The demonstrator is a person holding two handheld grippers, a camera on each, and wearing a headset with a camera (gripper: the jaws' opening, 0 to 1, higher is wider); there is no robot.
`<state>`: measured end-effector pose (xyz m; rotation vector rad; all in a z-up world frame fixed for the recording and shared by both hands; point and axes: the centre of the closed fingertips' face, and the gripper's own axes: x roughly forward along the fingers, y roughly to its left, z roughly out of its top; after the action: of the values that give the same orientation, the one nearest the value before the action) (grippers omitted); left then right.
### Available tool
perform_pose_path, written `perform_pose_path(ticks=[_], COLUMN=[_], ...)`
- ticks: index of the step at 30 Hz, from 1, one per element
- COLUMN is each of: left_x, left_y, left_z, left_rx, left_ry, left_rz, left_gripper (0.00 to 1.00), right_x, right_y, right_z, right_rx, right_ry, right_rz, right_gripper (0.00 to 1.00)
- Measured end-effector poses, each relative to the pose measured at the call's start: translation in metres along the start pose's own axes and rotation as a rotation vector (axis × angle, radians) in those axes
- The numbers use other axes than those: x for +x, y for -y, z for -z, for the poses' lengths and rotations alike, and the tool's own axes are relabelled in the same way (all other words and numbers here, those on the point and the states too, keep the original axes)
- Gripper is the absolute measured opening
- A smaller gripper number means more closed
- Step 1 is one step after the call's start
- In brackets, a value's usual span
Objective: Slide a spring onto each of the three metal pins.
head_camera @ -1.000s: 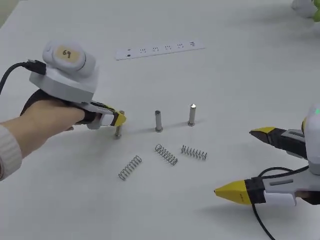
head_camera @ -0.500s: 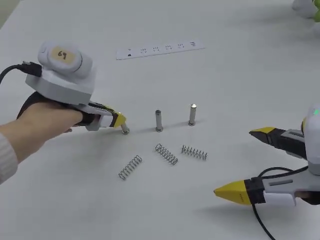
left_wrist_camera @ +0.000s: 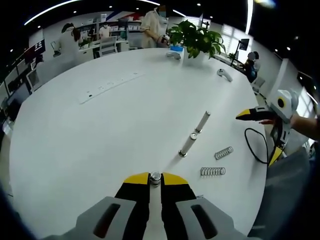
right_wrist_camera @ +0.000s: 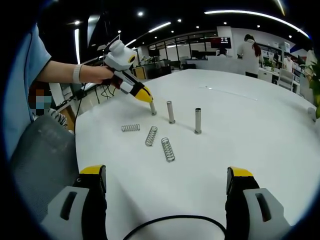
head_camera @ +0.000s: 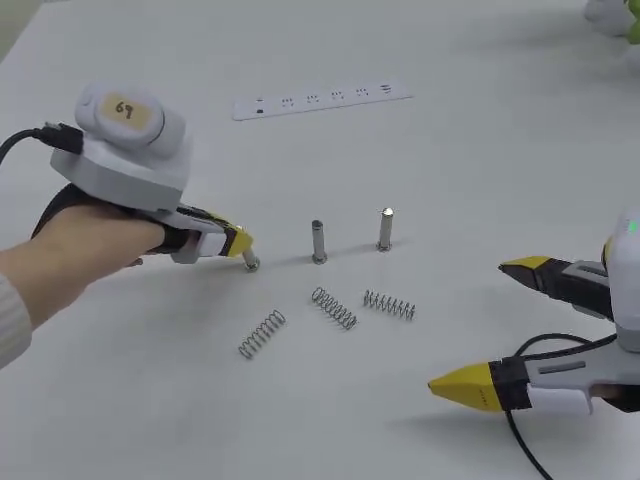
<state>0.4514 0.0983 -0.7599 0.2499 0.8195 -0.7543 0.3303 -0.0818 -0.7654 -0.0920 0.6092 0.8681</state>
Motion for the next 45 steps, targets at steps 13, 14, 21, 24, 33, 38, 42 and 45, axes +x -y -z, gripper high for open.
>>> perform_pose_path(ticks=[13, 14, 21, 24, 33, 38, 42, 45], left_x=[0.0030, 0.0029, 0.0034, 0.0041, 0.0063, 0.0070, 0.0070, 0.0067], left_y=[0.0017, 0.0016, 0.0030, 0.0037, 0.0043, 0.0030, 0.0043, 0.0052], left_z=[0.0023, 0.0021, 0.0021, 0.0022, 0.0045, 0.0043, 0.0049, 0.0053], left_rx=[0.003, 0.005, 0.009, 0.017, 0.021, 0.028, 0.034, 0.041], left_ry=[-0.005, -0.004, 0.000, -0.002, -0.009, -0.006, -0.005, 0.000], left_rz=[0.007, 0.007, 0.018, 0.019, 0.021, 0.017, 0.022, 0.023], left_gripper=[0.00, 0.00, 0.00, 0.00, 0.05, 0.11, 0.18, 0.25], right_x=[-0.0005, -0.0005, -0.0006, -0.0007, -0.0008, -0.0004, 0.0004, 0.0006], right_y=[-0.0005, -0.0007, -0.0007, -0.0010, -0.0004, -0.0009, -0.0018, -0.0018], right_z=[0.0016, 0.0014, 0.0013, 0.0016, 0.0033, 0.0040, 0.0037, 0.0032], right_rx=[0.003, 0.002, 0.003, 0.003, 0.005, 0.004, 0.003, 0.002], right_ry=[0.000, 0.000, 0.000, 0.000, -0.004, -0.007, -0.006, -0.005], right_rz=[0.000, 0.000, -0.001, -0.002, 0.000, -0.001, -0.003, -0.002], right_gripper=[0.99, 0.99, 0.99, 0.99, 0.99, 0.99, 0.99, 0.99])
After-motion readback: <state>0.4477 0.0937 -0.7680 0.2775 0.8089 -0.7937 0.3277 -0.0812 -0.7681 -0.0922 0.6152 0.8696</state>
